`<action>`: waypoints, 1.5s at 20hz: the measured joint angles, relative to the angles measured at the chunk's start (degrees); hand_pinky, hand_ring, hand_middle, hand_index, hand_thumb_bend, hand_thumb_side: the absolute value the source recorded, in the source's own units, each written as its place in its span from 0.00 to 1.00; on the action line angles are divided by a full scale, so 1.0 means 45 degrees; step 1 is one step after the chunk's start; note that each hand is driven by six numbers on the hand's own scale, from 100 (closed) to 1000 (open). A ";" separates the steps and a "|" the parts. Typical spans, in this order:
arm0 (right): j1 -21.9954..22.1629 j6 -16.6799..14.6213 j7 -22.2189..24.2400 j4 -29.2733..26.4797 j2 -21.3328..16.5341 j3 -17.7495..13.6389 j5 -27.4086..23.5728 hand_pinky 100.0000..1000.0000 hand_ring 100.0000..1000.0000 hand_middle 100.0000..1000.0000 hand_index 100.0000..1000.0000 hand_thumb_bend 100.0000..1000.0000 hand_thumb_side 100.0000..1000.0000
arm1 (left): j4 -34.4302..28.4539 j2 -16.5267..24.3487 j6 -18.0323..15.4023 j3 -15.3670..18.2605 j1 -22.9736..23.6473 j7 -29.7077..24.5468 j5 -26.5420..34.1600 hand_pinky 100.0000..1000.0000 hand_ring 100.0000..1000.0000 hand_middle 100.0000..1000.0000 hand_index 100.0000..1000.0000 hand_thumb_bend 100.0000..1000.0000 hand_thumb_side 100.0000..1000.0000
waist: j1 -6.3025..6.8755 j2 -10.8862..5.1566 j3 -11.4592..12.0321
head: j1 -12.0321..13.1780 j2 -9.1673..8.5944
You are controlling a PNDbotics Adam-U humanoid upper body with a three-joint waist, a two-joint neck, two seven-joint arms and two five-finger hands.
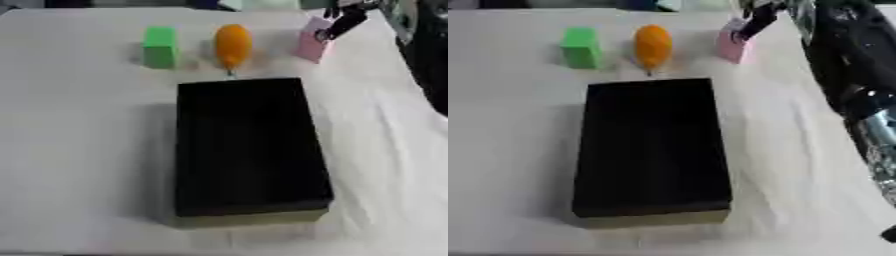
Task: Pick up objects on the table and place them in the box.
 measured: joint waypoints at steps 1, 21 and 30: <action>-0.0001 0.0015 0.0009 -0.0086 -0.0010 -0.0002 -0.0003 0.95 0.96 0.92 1.00 0.03 0.80 | 0.0000 0.0000 0.0001 0.0002 0.0001 -0.0001 0.0000 0.73 0.79 0.83 0.88 0.08 0.97 | 0.0000 0.0000 -0.0009 | 0.0000 0.0000; -0.0001 0.0371 0.0540 -0.1056 -0.0337 0.0072 -0.0347 0.96 0.97 0.93 1.00 0.08 0.84 | 0.0000 -0.0001 0.0028 0.0074 0.0006 -0.0026 -0.0001 0.73 0.78 0.83 0.88 0.07 0.98 | 0.0007 0.0107 -0.0015 | -0.0003 -0.0022; -0.0001 0.0400 0.0564 -0.0794 -0.0328 0.0069 -0.0195 0.96 0.98 0.93 1.00 0.10 0.87 | 0.0000 -0.0002 0.0034 0.0076 0.0006 -0.0033 -0.0014 0.73 0.78 0.83 0.88 0.07 0.98 | 0.0020 0.0280 0.0020 | -0.0297 -0.0552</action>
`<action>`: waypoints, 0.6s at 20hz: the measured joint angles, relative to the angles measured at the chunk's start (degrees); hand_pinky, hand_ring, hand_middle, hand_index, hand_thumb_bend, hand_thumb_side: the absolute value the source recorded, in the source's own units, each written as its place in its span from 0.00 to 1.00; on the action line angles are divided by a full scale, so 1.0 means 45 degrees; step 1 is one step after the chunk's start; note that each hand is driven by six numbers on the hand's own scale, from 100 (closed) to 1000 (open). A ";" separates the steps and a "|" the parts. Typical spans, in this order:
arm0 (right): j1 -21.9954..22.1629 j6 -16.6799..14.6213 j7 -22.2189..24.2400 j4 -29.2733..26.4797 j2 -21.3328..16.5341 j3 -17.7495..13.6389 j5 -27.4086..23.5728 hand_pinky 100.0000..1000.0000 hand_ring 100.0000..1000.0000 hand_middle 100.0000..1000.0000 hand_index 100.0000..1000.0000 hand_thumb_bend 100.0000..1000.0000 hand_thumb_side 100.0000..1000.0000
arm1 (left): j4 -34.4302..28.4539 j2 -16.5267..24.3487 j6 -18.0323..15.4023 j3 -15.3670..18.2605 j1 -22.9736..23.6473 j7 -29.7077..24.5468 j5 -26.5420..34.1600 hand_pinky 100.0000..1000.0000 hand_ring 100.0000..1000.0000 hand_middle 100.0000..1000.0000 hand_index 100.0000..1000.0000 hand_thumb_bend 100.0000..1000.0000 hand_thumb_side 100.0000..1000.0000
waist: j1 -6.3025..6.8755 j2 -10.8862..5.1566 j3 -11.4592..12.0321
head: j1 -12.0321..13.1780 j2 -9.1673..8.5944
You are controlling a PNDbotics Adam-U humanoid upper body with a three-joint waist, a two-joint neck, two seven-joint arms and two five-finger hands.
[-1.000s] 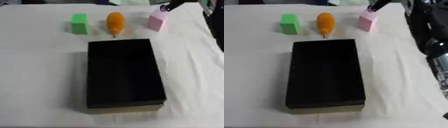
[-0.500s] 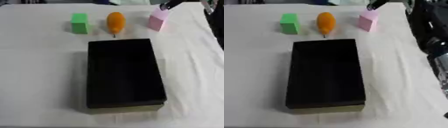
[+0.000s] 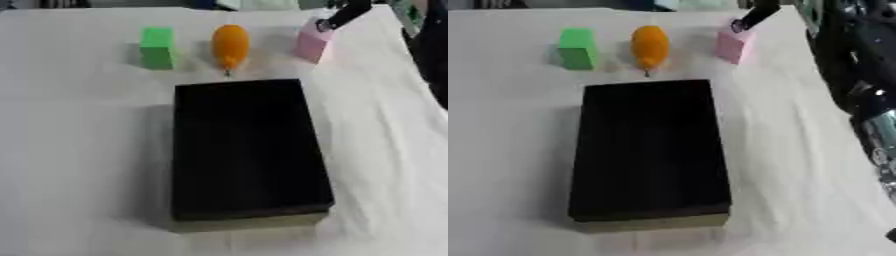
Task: Pick up objects on the table and place them in the box.
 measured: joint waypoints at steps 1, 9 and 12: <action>0.0000 0.0008 0.0005 0.0017 0.0000 0.0000 0.0034 0.96 0.98 0.93 1.00 0.11 0.87 | 0.0000 0.0000 0.0000 0.0000 0.0000 0.0000 0.0000 0.73 0.78 0.83 0.88 0.07 0.98 | 0.0005 0.0015 0.0005 | -0.0056 -0.0064; -0.0001 0.0090 0.0021 0.0103 0.0007 -0.0046 0.0200 0.96 0.97 0.93 1.00 0.11 0.89 | 0.0000 -0.0007 -0.0006 0.0000 -0.0001 -0.0041 -0.0002 0.74 0.78 0.83 0.88 0.07 0.98 | 0.0026 0.0102 0.0057 | -0.0275 -0.0459; -0.0001 0.0125 0.0001 0.0168 0.0022 -0.0076 0.0202 0.96 0.97 0.93 1.00 0.11 0.90 | 0.0000 -0.0009 -0.0009 0.0000 -0.0002 -0.0048 -0.0002 0.74 0.78 0.83 0.88 0.07 0.98 | 0.0025 0.0115 0.0112 | -0.0291 -0.0468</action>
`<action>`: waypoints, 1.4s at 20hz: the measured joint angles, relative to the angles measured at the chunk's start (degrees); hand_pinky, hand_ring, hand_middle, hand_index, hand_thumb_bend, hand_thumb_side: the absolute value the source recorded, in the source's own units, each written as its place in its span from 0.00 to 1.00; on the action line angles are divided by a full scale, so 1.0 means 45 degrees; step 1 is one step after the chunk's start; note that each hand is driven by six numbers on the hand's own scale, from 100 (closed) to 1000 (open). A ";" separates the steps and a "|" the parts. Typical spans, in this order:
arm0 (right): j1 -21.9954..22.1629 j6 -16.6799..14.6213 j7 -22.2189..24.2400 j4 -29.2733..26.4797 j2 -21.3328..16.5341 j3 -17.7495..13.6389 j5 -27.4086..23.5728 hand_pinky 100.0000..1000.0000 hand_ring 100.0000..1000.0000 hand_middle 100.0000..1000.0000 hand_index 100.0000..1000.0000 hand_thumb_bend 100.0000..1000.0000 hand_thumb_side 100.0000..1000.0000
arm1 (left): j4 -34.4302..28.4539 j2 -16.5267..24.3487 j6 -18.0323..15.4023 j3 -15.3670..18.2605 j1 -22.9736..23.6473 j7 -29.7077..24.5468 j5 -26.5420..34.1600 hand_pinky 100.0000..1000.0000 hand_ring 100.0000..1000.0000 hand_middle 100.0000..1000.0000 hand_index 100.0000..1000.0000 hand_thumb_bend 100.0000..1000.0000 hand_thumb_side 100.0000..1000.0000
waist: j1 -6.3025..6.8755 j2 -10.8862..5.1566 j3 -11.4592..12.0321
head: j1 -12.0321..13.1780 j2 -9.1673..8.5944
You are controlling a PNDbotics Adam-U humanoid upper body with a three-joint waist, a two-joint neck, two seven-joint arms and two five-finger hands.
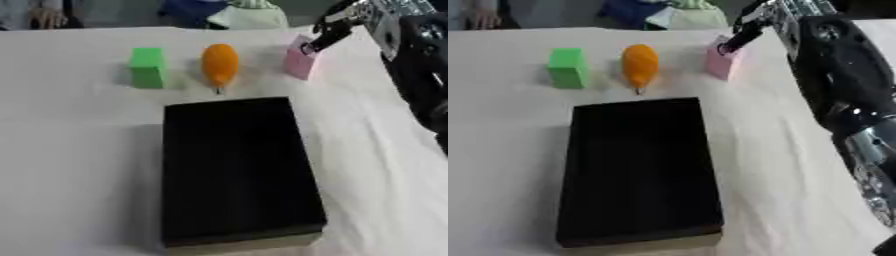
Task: Pick up objects on the table and place them in the box.
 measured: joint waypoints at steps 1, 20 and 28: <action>0.0000 0.0003 0.0001 0.0011 0.0020 -0.0001 0.0000 0.96 0.97 0.93 1.00 0.11 0.90 | 0.0000 0.0000 -0.0001 0.0000 -0.0001 -0.0001 0.0000 0.74 0.78 0.83 0.88 0.07 0.98 | -0.0001 0.0006 0.0003 | -0.0009 0.0000; 0.0000 0.0253 -0.0040 0.0400 0.0127 -0.0080 0.0438 0.97 0.99 0.94 1.00 0.15 0.88 | 0.0000 0.0000 -0.0065 0.0000 -0.0060 -0.0085 0.0007 0.74 0.78 0.83 0.88 0.07 0.97 | -0.0033 0.0110 0.0147 | -0.0018 -0.0002; 0.0000 0.0254 -0.0082 0.0435 0.0180 -0.0156 0.0510 0.96 0.98 0.93 1.00 0.14 0.87 | 0.0000 -0.0001 -0.0059 0.0000 -0.0088 -0.0152 -0.0002 0.74 0.78 0.83 0.88 0.07 0.98 | -0.0031 0.0184 0.0148 | -0.0020 -0.0044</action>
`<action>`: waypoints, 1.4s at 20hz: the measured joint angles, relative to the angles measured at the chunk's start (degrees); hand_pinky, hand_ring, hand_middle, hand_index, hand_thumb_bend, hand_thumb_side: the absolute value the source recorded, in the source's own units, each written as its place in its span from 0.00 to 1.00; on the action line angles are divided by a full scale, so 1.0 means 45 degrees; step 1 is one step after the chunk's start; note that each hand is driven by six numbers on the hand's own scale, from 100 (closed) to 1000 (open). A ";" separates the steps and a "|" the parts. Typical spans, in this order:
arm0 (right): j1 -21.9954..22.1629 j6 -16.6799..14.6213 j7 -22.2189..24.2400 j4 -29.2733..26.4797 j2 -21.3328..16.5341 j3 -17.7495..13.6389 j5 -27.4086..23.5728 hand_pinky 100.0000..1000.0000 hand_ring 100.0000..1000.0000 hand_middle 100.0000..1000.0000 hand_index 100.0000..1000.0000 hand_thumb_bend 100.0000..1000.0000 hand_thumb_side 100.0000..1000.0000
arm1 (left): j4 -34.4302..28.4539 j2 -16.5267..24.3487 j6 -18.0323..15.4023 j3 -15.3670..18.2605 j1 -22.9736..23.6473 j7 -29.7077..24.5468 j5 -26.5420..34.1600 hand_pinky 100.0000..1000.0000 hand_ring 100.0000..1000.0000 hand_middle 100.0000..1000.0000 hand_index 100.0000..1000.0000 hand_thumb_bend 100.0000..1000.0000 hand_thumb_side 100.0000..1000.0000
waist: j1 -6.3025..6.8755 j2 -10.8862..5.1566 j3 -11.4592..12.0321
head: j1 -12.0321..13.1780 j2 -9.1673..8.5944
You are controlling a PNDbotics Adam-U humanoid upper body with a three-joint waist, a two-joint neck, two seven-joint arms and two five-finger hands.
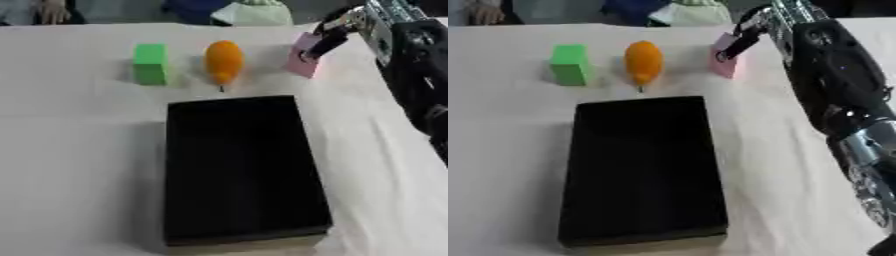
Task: Pick up objects on the table and place them in the box.
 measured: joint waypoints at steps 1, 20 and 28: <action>0.0000 -0.0016 -0.0016 0.0007 0.0000 0.0000 0.0000 0.95 0.97 0.92 1.00 0.13 0.86 | 0.0000 0.0000 0.0006 0.0000 0.0000 -0.0006 -0.0011 0.74 0.78 0.83 0.88 0.07 0.98 | 0.0000 0.0004 0.0001 | -0.0001 -0.0006; -0.0006 -0.0352 -0.0845 0.0030 0.0047 -0.0007 -0.0063 0.89 0.88 0.78 0.85 0.00 0.73 | 0.0000 -0.0099 0.0060 0.0000 -0.0016 -0.0078 -0.0090 0.74 0.78 0.84 0.88 0.07 0.98 | 0.0014 0.0100 0.0019 | -0.0012 -0.0014; -0.0010 -0.0291 -0.0944 -0.0172 0.0054 -0.0003 -0.0293 0.89 0.87 0.77 0.84 0.00 0.74 | 0.0000 -0.0099 0.0071 0.0003 -0.0016 -0.0121 -0.0090 0.74 0.78 0.84 0.88 0.07 0.98 | 0.0011 0.0064 -0.0050 | -0.0005 -0.0008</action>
